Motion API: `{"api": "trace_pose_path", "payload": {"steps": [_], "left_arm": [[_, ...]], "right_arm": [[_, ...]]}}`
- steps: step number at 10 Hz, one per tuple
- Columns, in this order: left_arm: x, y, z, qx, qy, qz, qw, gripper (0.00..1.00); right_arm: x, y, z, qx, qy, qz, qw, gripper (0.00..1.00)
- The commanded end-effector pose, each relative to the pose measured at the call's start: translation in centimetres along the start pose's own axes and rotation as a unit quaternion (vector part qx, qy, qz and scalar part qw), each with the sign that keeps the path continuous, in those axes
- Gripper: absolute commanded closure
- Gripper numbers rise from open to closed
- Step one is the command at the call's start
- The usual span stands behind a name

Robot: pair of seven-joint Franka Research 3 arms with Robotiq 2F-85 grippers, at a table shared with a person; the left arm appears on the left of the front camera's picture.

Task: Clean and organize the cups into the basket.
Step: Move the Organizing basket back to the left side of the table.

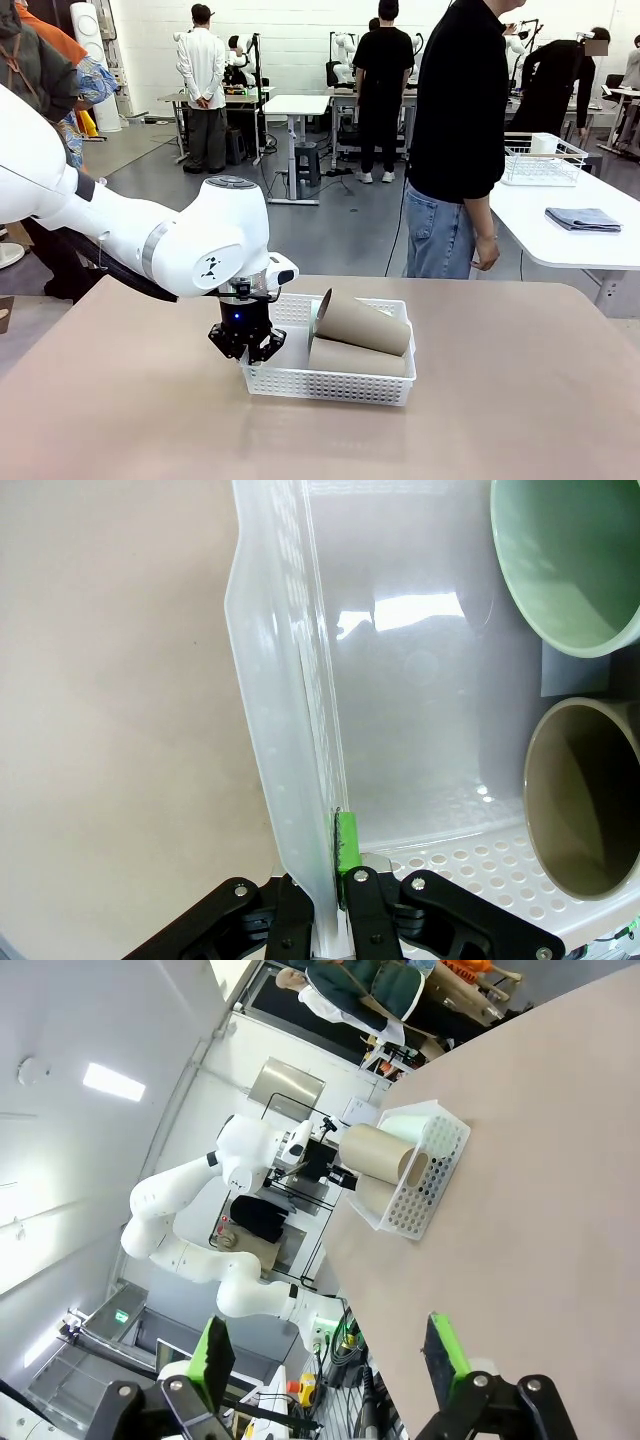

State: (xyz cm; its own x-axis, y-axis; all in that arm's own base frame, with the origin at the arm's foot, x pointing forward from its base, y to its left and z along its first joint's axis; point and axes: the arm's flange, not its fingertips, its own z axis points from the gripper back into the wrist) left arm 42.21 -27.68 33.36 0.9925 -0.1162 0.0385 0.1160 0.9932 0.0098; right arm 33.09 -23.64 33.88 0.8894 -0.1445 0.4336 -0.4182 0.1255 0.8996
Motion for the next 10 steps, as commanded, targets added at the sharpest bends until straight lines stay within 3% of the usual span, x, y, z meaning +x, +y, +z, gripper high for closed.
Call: {"api": "trace_pose_path", "payload": {"steps": [1,6,7,8,10], "left_arm": [[-0.4,-0.1,-0.3,0.004,0.003,0.000,1.000,1.00],[-0.4,-0.1,-0.3,0.004,0.003,0.000,1.000,1.00],[0.0,0.0,0.0,0.000,0.000,0.000,1.000,0.96],[-0.1,3.5,-0.8,0.046,0.001,-0.018,0.999,0.96],[-1.7,10.7,-0.3,0.054,-0.008,-0.022,0.998,0.96]], "right_arm": [[0.0,0.0,0.1,-0.002,-0.002,0.000,1.000,0.00],[0.0,0.0,0.1,-0.002,-0.002,0.000,1.000,0.00],[0.0,0.0,0.1,-0.002,-0.002,0.000,1.000,0.00],[0.0,0.0,0.1,-0.002,-0.002,0.000,1.000,0.00],[0.0,0.0,0.1,-0.002,-0.002,0.000,1.000,0.00]]}}
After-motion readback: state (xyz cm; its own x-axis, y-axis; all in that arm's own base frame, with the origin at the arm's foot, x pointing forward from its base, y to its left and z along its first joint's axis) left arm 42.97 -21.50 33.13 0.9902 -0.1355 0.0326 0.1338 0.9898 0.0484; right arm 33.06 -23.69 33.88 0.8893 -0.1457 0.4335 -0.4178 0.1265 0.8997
